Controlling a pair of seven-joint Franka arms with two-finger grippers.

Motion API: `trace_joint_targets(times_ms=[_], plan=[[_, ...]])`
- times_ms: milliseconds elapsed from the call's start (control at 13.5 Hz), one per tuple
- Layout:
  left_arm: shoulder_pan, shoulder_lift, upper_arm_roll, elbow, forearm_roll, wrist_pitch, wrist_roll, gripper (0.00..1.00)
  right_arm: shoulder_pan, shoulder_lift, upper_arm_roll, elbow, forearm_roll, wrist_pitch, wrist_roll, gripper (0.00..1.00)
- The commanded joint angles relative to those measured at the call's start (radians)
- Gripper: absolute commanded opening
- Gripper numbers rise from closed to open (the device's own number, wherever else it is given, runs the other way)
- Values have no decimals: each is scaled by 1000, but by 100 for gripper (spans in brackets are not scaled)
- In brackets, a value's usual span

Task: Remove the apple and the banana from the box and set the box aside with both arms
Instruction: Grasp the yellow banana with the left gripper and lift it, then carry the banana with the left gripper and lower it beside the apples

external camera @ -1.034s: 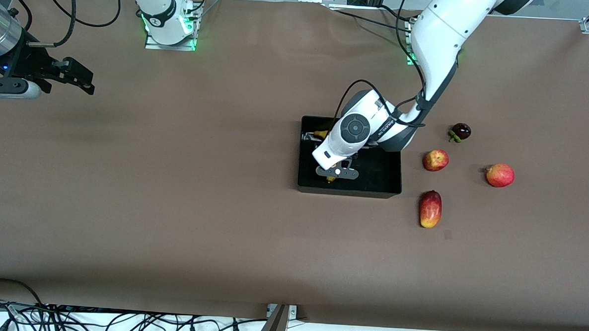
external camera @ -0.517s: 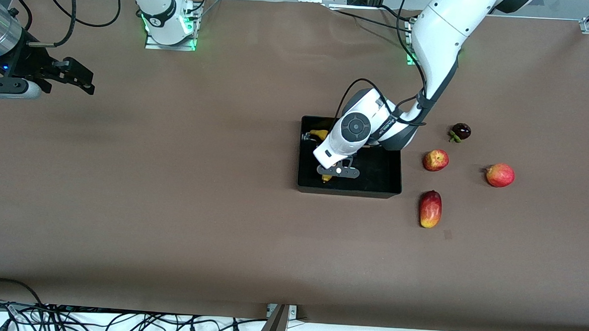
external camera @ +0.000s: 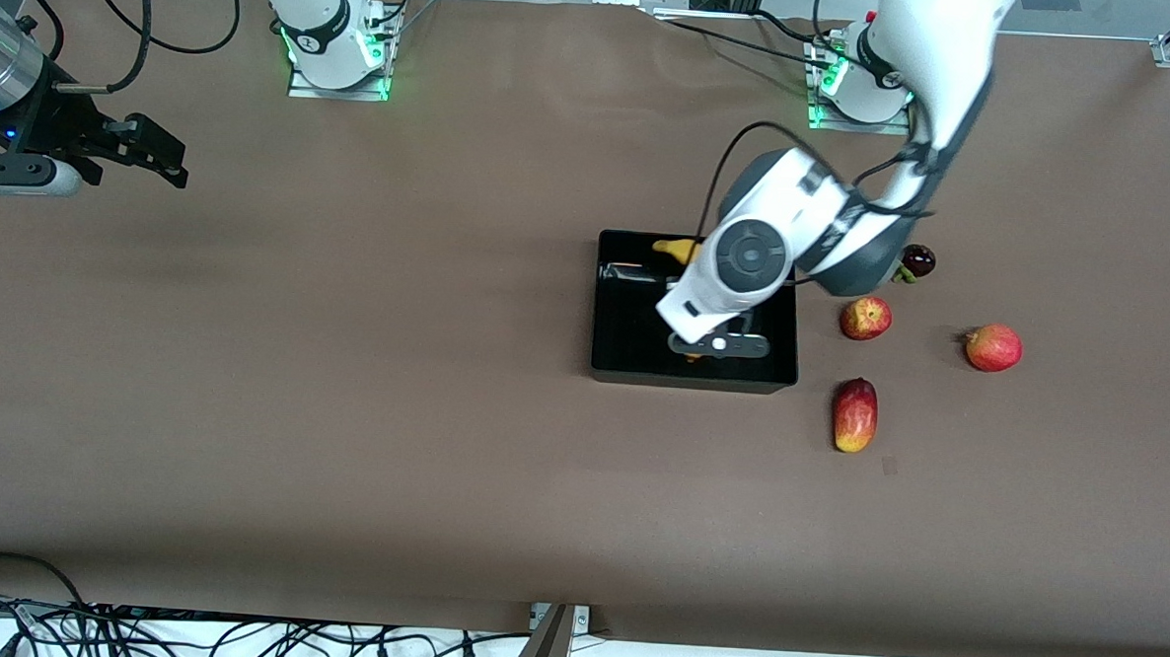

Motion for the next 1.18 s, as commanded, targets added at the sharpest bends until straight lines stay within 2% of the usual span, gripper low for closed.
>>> trace_joint_targets(times_ms=[0,148,369,517,739,887,961,1034,1108], plan=[[105,-45,19,2,2,-82,259,0,-7,5,11,20,-8,-6,4,100],[177,-77,86,-43,16,-81,512,0,-7,6,9,20,-8,-6,4,100],[260,-75,204,-60,16,-46,863,0,-7,6,9,20,-6,-6,4,100],[339,-77,223,-153,17,87,982,0,-7,5,9,20,-6,-7,4,100],[433,-30,235,-299,19,401,1094,0,-7,5,9,20,-6,-6,4,100],[436,7,237,-319,19,457,1085,0,-7,5,9,20,-6,-6,4,100],[436,15,237,-321,19,458,1084,13,-7,6,9,20,-6,-6,4,100],[436,21,237,-321,19,458,1085,50,-7,6,9,20,-8,-7,4,100],[438,18,237,-319,17,451,1082,100,-7,5,9,20,-8,-6,4,100]])
